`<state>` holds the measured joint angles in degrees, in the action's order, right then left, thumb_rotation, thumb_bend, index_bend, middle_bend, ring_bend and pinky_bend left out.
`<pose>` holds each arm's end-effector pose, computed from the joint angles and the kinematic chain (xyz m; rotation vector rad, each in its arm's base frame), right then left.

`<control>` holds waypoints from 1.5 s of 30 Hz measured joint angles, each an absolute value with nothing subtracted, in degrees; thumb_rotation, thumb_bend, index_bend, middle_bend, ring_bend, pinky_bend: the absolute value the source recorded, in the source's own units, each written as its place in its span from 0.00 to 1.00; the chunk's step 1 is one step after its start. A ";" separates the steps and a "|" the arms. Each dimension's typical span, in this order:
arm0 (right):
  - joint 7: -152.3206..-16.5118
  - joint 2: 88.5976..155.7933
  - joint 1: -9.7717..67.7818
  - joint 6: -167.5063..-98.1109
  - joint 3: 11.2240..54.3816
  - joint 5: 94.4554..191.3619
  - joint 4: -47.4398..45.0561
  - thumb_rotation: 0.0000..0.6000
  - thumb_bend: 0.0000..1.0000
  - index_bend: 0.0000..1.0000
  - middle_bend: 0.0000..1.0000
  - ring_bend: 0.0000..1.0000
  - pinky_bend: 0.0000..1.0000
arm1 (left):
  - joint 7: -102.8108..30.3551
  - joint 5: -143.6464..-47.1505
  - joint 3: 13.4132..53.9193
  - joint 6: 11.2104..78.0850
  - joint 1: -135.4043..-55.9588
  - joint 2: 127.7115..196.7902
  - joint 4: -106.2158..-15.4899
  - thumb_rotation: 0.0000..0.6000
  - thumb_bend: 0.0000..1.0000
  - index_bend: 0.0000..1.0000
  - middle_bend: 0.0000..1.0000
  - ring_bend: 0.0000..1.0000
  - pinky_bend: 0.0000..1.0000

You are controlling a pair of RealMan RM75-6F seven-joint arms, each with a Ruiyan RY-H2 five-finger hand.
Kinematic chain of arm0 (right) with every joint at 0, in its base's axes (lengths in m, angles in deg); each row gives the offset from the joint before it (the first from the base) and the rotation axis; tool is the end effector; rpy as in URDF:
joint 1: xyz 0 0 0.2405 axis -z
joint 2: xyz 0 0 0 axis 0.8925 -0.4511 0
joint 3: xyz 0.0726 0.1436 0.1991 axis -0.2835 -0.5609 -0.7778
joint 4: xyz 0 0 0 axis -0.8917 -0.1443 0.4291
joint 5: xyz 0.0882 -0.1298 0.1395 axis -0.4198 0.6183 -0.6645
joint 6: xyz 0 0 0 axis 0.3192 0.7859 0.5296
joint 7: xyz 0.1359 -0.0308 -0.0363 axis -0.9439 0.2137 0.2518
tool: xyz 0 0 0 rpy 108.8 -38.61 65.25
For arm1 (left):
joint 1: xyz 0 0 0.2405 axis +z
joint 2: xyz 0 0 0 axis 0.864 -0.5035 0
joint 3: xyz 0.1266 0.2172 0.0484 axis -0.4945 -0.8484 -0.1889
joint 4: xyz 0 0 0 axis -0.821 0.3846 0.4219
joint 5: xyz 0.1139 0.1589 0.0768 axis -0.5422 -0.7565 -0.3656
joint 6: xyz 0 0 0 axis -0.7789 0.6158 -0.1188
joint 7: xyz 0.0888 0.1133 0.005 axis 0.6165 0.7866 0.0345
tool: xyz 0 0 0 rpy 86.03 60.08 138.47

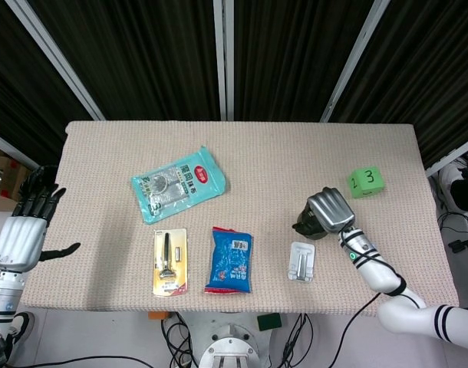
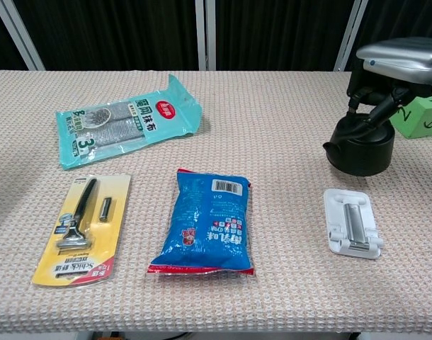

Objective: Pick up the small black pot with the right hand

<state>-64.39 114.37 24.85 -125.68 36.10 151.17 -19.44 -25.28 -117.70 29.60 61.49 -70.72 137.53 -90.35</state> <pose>-0.1762 -0.3284 0.0460 1.9074 -0.8050 0.8648 -0.2698 0.2128 0.1702 -1.4917 -0.7869 -0.8482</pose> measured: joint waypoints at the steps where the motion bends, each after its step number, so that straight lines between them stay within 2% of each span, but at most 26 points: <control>1: -64.96 114.58 25.09 -126.48 36.16 152.16 -19.18 0.67 0.06 1.00 1.00 1.00 0.60 | -25.24 -117.72 29.59 61.50 -70.72 137.55 -90.36 0.74 0.00 0.06 0.02 0.02 0.13; 8: -70.01 115.96 26.65 -131.00 36.34 157.74 -17.00 0.67 0.20 1.00 1.00 1.00 0.69 | -25.05 -117.64 29.58 61.42 -70.76 137.65 -90.40 0.74 0.00 0.06 0.02 0.02 0.13; 23: -74.64 117.22 27.55 -133.47 35.73 161.65 -14.12 0.68 0.38 1.00 1.00 1.00 0.72 | -24.93 -117.41 29.63 61.20 -70.90 137.78 -90.33 0.74 0.00 0.06 0.02 0.02 0.13; 34: -73.97 117.10 26.97 -132.97 34.71 161.52 -14.13 0.71 0.47 1.00 1.00 1.00 0.73 | -24.81 -117.16 29.66 61.04 -70.97 137.83 -90.37 0.74 0.00 0.06 0.02 0.02 0.13; 45: -71.69 117.06 26.15 -132.17 34.12 161.29 -14.07 0.78 0.48 1.00 1.00 1.00 0.73 | -25.01 -117.11 29.69 61.13 -70.93 137.77 -90.34 0.74 0.00 0.06 0.02 0.02 0.13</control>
<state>-71.69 117.06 26.15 -132.17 34.12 161.29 -14.07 -25.01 -117.11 29.69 61.13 -70.93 137.77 -90.34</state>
